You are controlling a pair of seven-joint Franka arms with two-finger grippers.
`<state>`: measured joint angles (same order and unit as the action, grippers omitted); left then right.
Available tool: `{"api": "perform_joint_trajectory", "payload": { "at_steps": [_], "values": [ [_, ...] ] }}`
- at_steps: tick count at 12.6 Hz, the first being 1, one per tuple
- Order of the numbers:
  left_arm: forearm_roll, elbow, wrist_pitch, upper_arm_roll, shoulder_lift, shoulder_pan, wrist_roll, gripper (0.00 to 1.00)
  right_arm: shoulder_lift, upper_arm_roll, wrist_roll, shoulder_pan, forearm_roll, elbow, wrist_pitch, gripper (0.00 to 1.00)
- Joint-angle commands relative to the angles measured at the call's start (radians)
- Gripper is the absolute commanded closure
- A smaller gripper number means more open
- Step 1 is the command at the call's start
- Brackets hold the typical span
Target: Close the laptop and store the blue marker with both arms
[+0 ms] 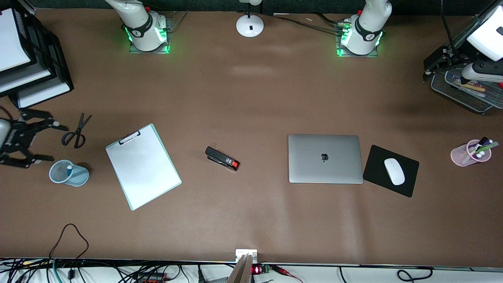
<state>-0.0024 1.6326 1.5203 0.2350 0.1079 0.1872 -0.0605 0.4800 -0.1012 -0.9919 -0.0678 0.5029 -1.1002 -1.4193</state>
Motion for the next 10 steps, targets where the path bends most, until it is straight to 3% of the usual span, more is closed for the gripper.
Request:
{"api": "perform_joint_trajectory", "payload": {
  "at_steps": [1,3,7,10],
  "values": [
    [-0.014,0.019,0.017,0.009,0.016,0.015,0.005,0.0,-0.13,-0.005,0.294,0.052,-0.065,-0.157,-0.006,0.0],
    [-0.016,0.019,0.018,0.009,0.016,0.015,0.005,0.0,-0.162,-0.005,0.534,0.11,-0.116,-0.181,0.0,0.0],
    [-0.014,0.027,0.012,0.009,0.018,0.015,0.005,0.0,-0.184,-0.005,0.83,0.199,-0.295,-0.214,0.01,0.0],
    [-0.016,0.035,0.014,0.009,0.019,0.015,0.004,0.0,-0.185,-0.005,1.016,0.209,-0.418,-0.224,0.054,0.0]
  ]
}}
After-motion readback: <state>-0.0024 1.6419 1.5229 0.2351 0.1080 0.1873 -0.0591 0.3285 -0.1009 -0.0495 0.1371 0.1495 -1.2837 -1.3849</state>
